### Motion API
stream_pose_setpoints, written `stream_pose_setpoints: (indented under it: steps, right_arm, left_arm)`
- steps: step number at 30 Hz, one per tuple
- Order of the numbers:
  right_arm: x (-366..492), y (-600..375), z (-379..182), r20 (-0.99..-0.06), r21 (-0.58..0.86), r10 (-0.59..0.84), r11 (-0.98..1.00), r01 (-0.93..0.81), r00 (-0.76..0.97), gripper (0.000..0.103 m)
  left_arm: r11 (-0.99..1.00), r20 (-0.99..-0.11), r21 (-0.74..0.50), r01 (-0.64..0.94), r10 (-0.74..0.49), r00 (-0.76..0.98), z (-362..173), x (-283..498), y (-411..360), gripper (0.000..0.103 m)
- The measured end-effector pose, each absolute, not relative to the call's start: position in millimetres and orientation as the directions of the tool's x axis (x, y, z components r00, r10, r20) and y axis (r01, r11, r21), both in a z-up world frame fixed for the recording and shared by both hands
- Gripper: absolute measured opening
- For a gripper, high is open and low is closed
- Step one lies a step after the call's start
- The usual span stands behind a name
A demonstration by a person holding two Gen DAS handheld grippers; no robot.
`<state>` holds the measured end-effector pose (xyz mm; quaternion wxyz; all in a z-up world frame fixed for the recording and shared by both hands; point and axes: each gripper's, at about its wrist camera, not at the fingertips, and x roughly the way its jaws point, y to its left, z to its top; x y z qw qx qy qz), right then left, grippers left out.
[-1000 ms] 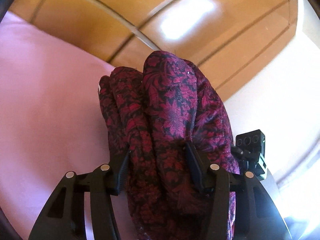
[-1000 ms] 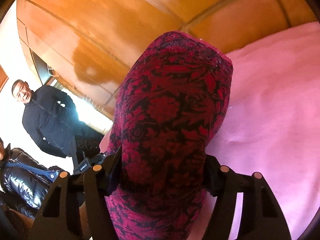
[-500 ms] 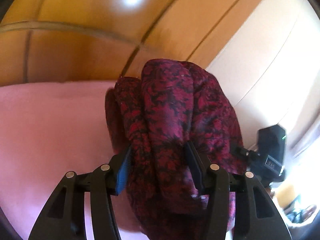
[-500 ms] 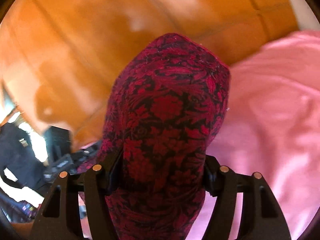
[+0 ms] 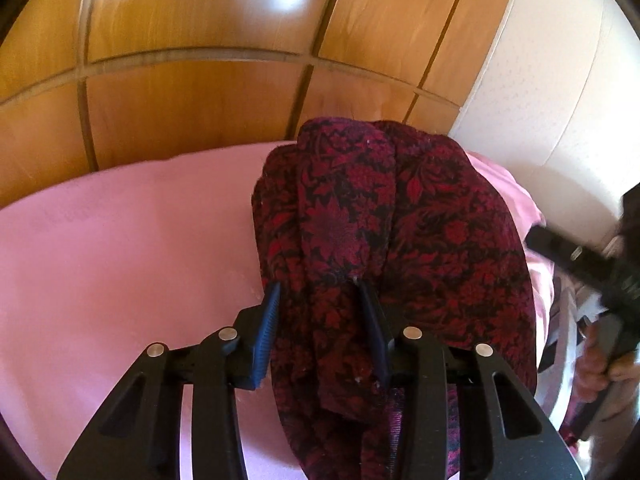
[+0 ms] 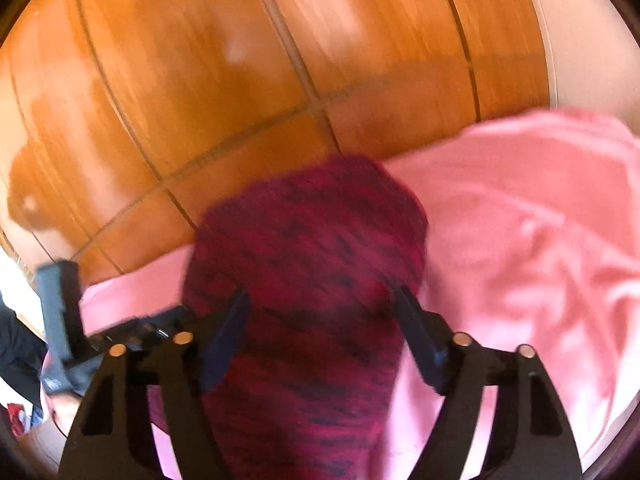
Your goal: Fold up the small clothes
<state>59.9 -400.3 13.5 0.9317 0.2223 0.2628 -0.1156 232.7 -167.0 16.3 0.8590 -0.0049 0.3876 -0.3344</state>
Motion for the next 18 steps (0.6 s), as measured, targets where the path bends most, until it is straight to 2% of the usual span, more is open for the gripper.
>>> stream_pose_setpoints:
  steps: [2,7,8,10,13,18]
  right_arm:
    - [76,-391,25,-0.547,0.333,-0.104,0.883,0.33,0.83,0.069]
    - [148,-397,-4,-0.709,0.236,-0.153,0.868,0.436,0.688,0.07]
    - [156,-394,-8,-0.716,0.211,-0.172,0.871,0.444,0.676,0.074]
    - [162,-394,-18,-0.705,0.191,-0.199,0.871,0.453,0.681,0.076]
    - [149,-396,-13,-0.671,0.254,-0.161,0.867,0.429,0.723,0.076]
    - [91,-387,11,-0.591,0.32,-0.128,0.869,0.377,0.796,0.075]
  left_arm:
    - [0.783,-0.663,-0.257,0.566,-0.569,0.487,18,224,-161,0.039]
    - [0.813,-0.691,-0.23,0.535,-0.524,0.498,14,230,-169,0.039]
    - [0.815,-0.694,-0.238,0.529,-0.523,0.495,11,235,-172,0.039]
    - [0.818,-0.692,-0.243,0.521,-0.523,0.498,9,238,-174,0.039]
    - [0.81,-0.678,-0.267,0.522,-0.543,0.495,13,231,-167,0.039]
    - [0.809,-0.642,-0.261,0.526,-0.553,0.532,22,218,-156,0.039]
